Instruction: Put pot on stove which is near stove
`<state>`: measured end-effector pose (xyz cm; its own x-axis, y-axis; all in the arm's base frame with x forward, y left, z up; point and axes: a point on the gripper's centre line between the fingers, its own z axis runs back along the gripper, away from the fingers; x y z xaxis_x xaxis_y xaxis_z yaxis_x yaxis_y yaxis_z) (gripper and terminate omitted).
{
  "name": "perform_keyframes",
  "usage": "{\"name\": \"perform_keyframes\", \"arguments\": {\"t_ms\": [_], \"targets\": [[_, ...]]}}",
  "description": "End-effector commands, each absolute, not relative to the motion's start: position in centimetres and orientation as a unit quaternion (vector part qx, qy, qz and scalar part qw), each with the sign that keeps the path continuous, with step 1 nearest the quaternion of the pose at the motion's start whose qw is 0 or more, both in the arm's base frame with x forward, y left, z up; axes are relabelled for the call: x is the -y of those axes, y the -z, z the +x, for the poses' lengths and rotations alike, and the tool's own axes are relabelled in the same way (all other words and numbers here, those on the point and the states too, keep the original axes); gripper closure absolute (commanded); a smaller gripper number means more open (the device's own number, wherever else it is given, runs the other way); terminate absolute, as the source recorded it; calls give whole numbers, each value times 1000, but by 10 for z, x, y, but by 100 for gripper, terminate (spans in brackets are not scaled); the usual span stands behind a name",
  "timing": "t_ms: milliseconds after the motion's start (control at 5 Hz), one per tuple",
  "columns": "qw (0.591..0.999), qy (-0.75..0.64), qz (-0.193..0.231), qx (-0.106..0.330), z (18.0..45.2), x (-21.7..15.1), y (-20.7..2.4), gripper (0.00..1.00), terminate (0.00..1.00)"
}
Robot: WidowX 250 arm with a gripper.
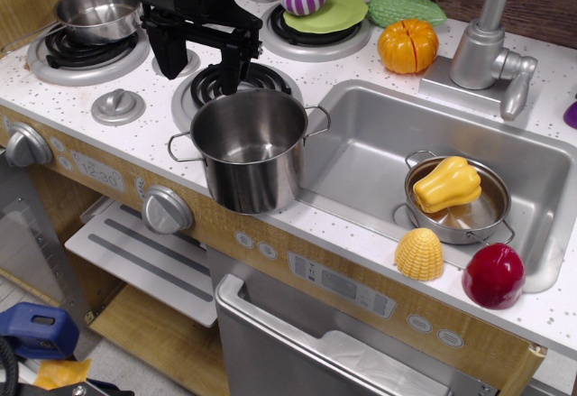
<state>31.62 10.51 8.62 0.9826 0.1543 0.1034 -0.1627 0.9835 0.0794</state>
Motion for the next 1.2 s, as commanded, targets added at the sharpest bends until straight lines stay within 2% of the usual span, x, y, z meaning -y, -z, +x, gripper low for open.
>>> {"name": "perform_keyframes", "arguments": {"t_ms": [0, 400, 600, 1000], "targets": [[995, -80, 44, 48, 316, -105, -86, 0, 0], [996, -74, 23, 54, 313, -106, -73, 0, 0], [995, -77, 0, 61, 310, -110, -63, 0, 0], [993, -86, -18, 84, 304, -111, -47, 0, 0]]}}
